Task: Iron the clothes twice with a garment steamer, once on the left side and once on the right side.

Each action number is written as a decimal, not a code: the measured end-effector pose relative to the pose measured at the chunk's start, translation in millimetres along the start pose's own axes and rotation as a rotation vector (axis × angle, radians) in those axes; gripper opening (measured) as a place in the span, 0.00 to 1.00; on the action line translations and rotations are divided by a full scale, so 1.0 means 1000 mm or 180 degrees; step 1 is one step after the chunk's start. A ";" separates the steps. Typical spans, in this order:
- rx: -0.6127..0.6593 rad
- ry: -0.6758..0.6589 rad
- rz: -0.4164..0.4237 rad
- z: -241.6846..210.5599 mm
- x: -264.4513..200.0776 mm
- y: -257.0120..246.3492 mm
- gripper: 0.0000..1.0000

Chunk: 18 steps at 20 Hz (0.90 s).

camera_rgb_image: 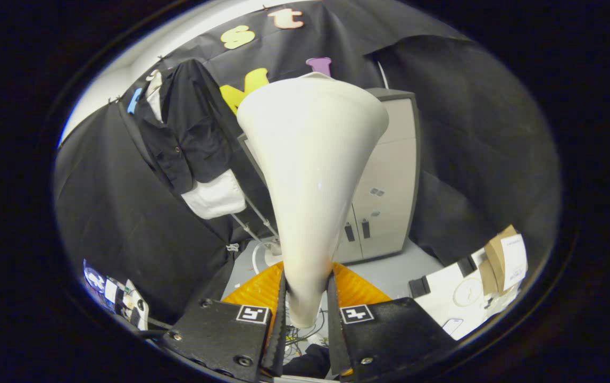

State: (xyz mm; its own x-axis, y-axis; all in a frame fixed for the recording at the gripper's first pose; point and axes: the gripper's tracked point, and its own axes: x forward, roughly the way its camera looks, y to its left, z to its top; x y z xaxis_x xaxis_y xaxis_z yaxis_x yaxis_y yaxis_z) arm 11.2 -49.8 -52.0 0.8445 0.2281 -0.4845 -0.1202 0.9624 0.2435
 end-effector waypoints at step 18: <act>0.0206 -0.0170 -0.0267 -0.022 -0.034 -0.037 0.36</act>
State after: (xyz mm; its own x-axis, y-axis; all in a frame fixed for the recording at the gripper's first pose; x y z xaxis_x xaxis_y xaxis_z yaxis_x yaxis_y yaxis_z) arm -24.8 -90.2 -63.0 0.8770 0.1372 -0.4605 -0.0154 0.9659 0.2583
